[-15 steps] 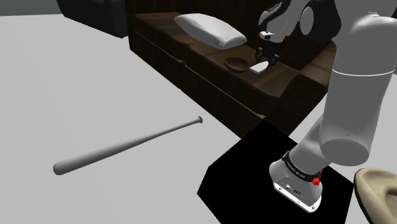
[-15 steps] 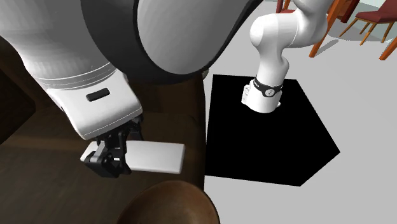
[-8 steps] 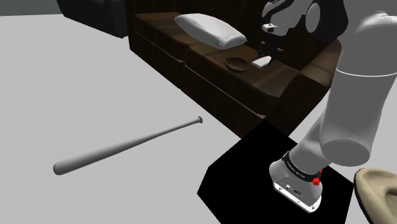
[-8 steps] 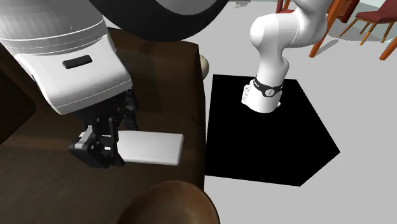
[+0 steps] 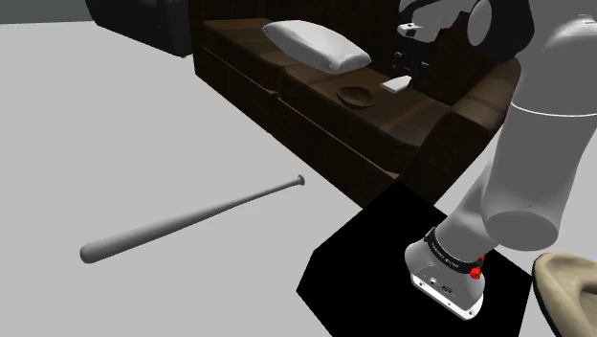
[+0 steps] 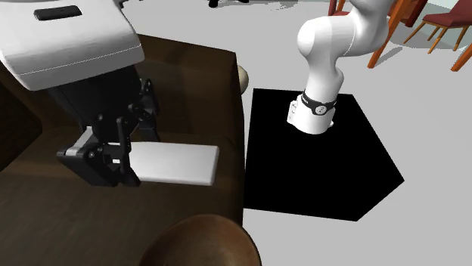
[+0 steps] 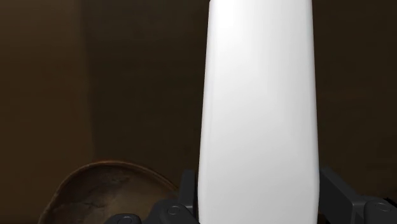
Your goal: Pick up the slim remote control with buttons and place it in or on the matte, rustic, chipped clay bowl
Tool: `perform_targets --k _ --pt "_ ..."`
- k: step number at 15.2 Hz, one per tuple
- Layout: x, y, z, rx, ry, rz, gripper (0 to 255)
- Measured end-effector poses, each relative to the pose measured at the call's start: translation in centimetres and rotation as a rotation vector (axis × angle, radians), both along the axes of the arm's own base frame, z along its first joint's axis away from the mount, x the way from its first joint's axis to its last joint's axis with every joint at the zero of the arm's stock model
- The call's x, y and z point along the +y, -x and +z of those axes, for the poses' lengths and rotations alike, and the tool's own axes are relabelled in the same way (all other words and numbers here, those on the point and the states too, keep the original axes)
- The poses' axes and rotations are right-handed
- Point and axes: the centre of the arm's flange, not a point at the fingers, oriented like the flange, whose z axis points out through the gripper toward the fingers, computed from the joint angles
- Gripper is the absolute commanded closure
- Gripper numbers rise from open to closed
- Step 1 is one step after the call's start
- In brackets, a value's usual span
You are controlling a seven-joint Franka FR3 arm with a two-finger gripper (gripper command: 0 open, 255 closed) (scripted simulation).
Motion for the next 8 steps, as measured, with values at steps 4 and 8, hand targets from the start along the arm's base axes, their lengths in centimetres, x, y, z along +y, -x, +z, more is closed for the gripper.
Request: perform_targets --k 4,8 --pt "3.3 -3.5 0.4 0.0 0.0 0.001 255" --pt "6.5 -7.3 0.3 0.001 0.0 0.001 255"
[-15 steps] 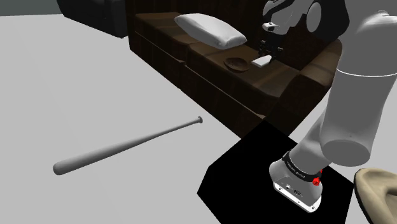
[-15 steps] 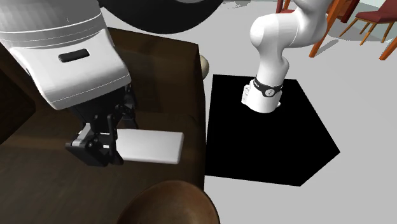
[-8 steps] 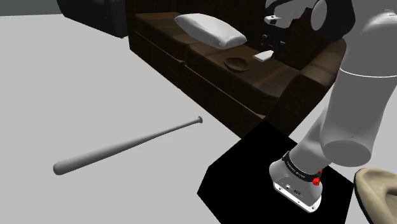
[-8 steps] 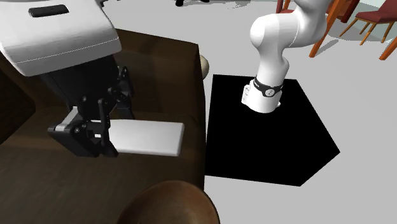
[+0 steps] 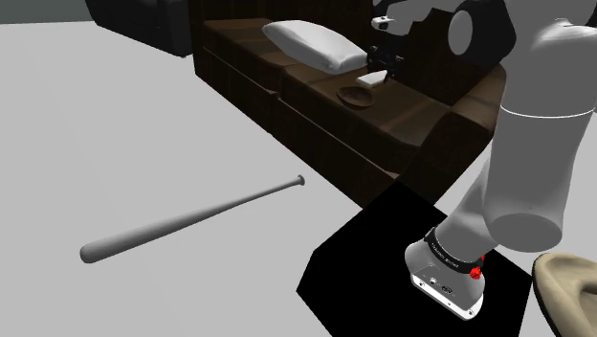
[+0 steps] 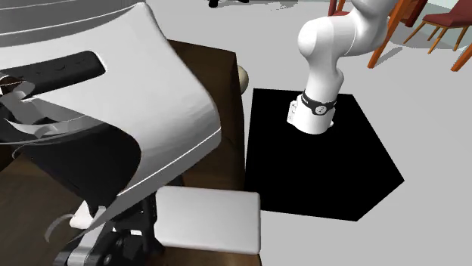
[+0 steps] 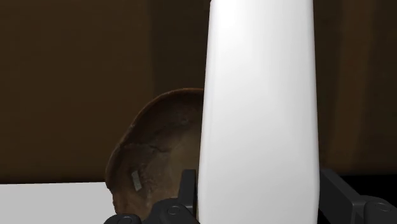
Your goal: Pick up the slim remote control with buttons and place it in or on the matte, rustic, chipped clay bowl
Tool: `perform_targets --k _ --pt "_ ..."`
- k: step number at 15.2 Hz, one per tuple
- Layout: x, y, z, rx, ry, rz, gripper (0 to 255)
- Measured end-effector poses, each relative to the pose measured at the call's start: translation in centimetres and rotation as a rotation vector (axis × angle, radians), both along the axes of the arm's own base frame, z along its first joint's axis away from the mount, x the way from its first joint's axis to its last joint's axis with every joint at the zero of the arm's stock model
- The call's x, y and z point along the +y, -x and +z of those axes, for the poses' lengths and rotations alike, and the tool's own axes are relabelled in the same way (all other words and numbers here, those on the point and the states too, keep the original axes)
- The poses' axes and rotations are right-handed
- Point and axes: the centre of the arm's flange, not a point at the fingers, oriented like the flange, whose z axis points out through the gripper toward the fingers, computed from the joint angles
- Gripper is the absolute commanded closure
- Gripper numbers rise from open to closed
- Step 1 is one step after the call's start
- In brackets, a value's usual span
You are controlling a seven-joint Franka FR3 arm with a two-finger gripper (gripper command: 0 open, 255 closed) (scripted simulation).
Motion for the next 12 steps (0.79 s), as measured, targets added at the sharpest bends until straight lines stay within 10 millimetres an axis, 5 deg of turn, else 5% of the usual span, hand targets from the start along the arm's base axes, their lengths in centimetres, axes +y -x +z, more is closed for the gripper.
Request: perform_targets --k 4,12 --pt "3.2 -3.5 -0.2 0.0 0.0 0.0 255" --pt "3.7 -3.9 -4.2 0.0 -0.001 -0.001 255"
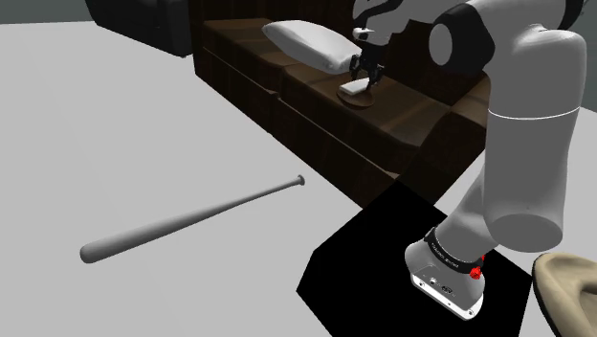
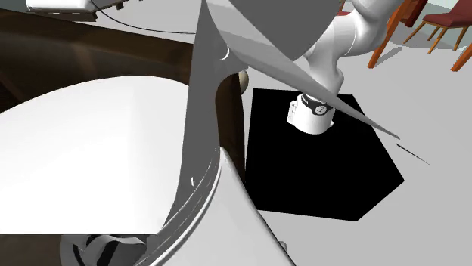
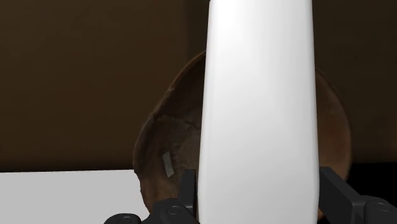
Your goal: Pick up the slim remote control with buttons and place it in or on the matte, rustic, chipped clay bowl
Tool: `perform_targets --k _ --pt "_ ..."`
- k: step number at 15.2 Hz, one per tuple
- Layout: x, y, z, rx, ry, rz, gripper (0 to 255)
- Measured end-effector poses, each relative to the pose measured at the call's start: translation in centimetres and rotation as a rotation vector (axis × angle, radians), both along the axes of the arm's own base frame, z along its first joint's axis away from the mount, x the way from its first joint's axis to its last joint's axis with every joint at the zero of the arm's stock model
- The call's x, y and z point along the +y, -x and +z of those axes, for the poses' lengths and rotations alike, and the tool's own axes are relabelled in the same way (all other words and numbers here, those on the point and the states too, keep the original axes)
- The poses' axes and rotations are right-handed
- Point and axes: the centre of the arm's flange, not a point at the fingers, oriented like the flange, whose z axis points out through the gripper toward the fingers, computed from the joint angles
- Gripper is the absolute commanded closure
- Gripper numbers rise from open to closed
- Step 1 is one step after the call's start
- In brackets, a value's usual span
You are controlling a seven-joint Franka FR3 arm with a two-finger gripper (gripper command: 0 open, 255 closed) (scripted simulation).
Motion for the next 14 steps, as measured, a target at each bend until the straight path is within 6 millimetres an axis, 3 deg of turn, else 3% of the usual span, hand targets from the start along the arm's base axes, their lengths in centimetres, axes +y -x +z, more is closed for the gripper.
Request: perform_targets --k 5,11,12,14 --pt "0.0 0.0 -2.5 0.0 0.0 0.0 255" --pt "0.0 0.0 -3.0 0.0 0.0 0.0 255" --pt "0.0 0.0 -3.0 0.0 0.0 0.0 0" --pt "0.0 0.0 -3.0 -0.001 0.0 0.0 0"
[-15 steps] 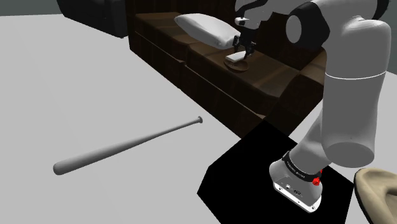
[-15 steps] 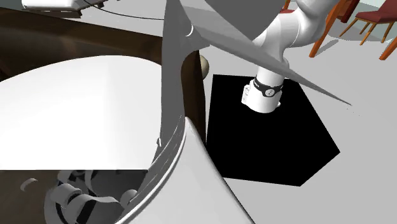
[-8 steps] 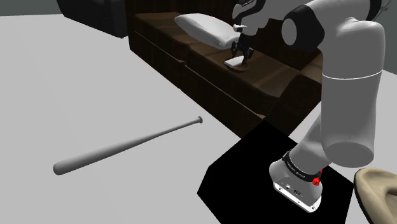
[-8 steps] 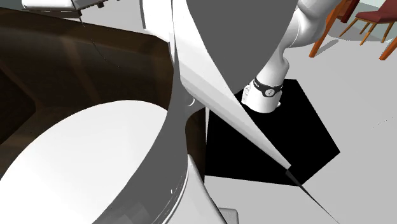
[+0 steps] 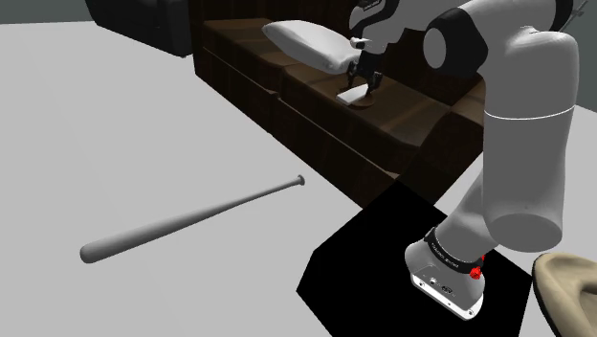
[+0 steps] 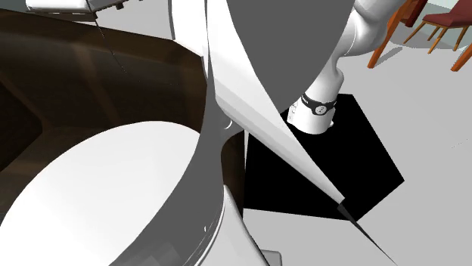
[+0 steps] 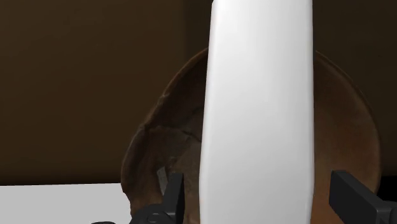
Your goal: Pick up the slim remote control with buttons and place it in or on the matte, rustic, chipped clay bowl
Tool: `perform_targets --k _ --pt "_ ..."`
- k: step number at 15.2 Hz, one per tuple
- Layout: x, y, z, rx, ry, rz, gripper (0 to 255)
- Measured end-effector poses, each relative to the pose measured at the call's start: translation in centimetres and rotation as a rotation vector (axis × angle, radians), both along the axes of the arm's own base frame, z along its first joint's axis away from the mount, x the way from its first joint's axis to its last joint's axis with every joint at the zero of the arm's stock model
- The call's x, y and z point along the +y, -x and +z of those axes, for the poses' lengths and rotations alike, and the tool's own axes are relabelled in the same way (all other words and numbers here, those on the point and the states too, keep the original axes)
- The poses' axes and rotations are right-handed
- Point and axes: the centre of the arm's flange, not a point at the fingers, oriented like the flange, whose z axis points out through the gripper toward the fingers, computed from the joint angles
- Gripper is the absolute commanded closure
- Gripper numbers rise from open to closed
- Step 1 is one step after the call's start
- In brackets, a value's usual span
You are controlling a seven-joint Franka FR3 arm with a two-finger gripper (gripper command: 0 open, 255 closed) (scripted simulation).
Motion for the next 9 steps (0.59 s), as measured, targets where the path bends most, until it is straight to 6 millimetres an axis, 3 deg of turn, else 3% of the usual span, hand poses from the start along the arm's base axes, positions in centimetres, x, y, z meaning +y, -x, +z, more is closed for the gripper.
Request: perform_targets --k 4,9 --pt "0.0 0.0 0.0 0.0 0.0 0.0 0" --pt "0.1 0.2 4.6 -0.001 0.0 0.0 0"
